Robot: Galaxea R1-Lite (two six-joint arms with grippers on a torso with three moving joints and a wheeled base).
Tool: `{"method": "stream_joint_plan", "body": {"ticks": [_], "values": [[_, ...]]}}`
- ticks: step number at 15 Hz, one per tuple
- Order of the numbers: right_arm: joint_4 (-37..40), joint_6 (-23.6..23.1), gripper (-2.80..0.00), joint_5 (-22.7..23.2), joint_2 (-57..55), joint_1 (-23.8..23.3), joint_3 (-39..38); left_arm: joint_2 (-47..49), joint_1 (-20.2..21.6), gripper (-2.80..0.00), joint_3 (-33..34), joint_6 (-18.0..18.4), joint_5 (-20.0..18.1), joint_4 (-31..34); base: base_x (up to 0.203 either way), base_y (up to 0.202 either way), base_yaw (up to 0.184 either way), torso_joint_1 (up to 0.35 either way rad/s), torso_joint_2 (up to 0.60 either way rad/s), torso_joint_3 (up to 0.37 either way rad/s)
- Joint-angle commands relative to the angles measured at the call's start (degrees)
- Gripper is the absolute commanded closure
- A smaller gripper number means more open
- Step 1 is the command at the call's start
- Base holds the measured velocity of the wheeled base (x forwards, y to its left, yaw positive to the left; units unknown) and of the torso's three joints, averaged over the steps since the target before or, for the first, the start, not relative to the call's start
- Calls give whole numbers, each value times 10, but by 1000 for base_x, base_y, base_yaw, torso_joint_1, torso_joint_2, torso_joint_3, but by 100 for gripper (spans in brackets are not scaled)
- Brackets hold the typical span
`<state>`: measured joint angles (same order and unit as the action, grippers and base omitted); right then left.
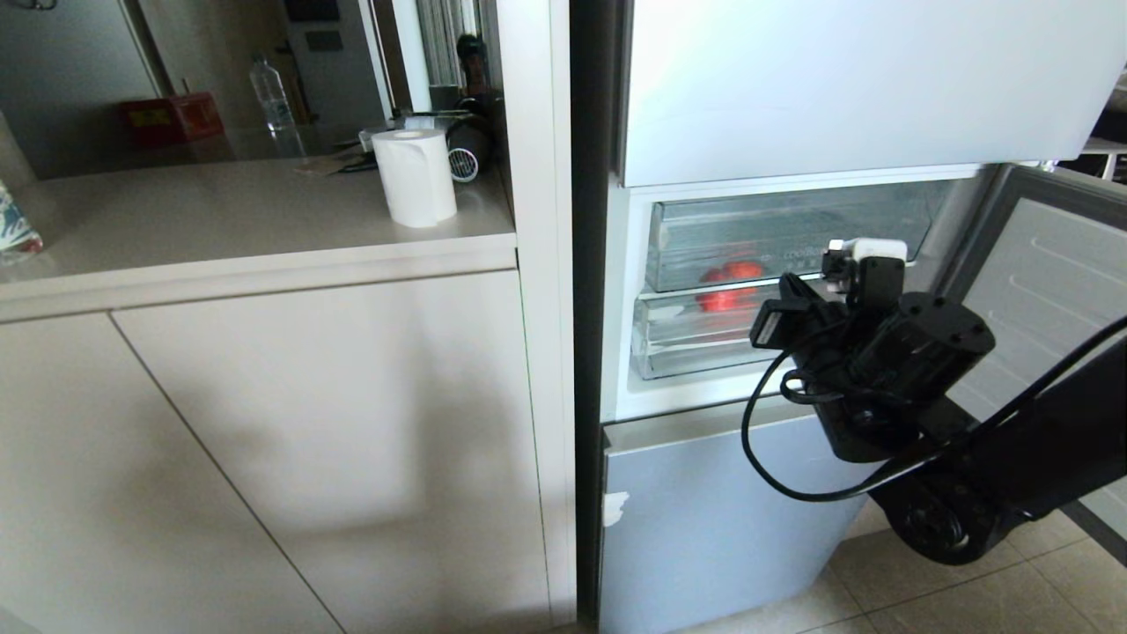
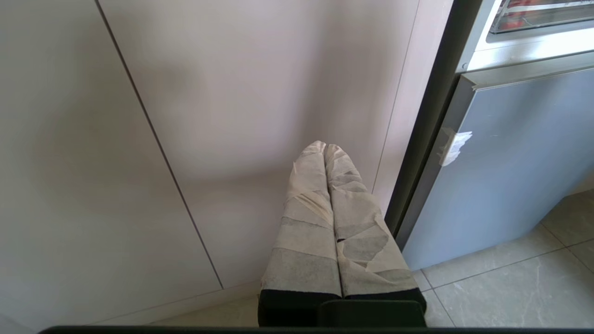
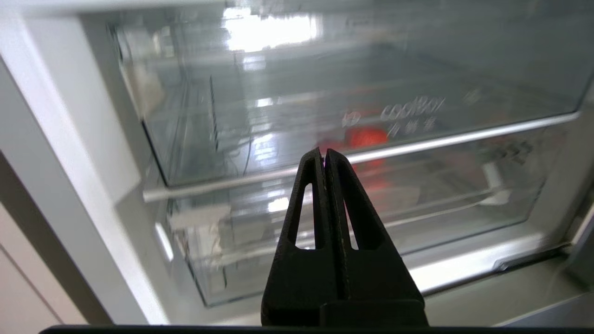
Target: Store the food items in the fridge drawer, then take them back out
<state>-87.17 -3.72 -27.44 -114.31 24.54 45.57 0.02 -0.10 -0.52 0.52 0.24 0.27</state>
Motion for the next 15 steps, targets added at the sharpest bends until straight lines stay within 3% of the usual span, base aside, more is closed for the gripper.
{"method": "stream_joint_plan", "body": {"ticks": [1, 4, 15], "values": [[-5, -3, 0, -4, 36, -17, -4, 0, 0, 0, 0, 0, 0, 0, 0, 0, 0, 0, 0, 0], [-5, -7, 0, -41, 44, -20, -19, 0, 0, 0, 0, 0, 0, 0, 0, 0, 0, 0, 0, 0], [-5, -50, 0, -78, 59, -30, 11, 0, 0, 0, 0, 0, 0, 0, 0, 0, 0, 0, 0, 0]]}}
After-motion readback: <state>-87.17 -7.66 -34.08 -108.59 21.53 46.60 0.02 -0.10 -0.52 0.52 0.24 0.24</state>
